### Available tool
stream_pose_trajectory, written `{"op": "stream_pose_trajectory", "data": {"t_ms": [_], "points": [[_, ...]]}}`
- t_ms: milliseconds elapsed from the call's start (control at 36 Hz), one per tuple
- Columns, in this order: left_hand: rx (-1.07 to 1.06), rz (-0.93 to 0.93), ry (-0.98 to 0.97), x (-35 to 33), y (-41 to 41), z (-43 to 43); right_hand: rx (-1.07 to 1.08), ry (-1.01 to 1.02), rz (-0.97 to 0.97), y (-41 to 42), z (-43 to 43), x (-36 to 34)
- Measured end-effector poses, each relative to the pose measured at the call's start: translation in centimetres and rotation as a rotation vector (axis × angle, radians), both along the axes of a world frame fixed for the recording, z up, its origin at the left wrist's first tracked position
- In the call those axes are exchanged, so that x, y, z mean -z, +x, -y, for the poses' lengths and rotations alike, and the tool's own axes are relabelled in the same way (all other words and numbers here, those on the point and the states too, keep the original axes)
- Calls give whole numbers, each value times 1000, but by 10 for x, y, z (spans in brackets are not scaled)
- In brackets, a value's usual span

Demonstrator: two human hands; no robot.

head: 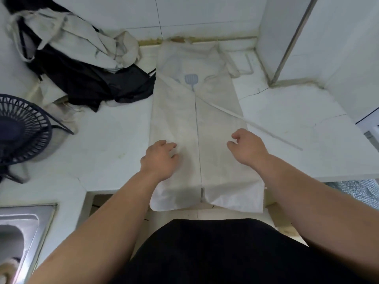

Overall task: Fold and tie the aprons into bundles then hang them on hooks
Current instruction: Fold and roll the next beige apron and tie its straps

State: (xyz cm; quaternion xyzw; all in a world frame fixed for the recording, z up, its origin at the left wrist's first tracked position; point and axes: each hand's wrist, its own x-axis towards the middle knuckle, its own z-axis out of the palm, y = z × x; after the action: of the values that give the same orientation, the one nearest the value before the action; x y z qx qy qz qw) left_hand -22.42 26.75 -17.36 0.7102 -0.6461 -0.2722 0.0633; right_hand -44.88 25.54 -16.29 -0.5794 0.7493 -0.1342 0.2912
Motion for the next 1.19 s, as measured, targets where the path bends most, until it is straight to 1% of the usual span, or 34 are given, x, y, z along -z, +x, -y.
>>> {"op": "stream_pose_trajectory", "data": {"t_ms": [83,306,500,667,778,861,917,1000,1139,1195], "points": [[11,-58,-29,0,-5,15,-2,-13,-4,-3,18,-1],[-5,-121,-127,-7,-40,75,-25,-19,-5,-29,74,-11],[76,-111,-136,-6,-76,115,-64,3,42,-47,128,-11],[96,-64,-93,4,-74,152,-180,46,32,-32,163,-2],[108,-41,-125,10,-64,183,-181,38,58,-23,191,3],[192,-13,-123,17,-62,204,-186,63,101,-11,207,8],[274,23,-80,21,-63,211,-206,94,125,-4,213,12],[323,115,-4,26,-60,224,-235,167,78,3,223,18],[265,209,12,26,-44,237,-230,246,-30,12,235,22],[229,261,-14,24,-33,242,-249,274,-79,15,238,23]]}}
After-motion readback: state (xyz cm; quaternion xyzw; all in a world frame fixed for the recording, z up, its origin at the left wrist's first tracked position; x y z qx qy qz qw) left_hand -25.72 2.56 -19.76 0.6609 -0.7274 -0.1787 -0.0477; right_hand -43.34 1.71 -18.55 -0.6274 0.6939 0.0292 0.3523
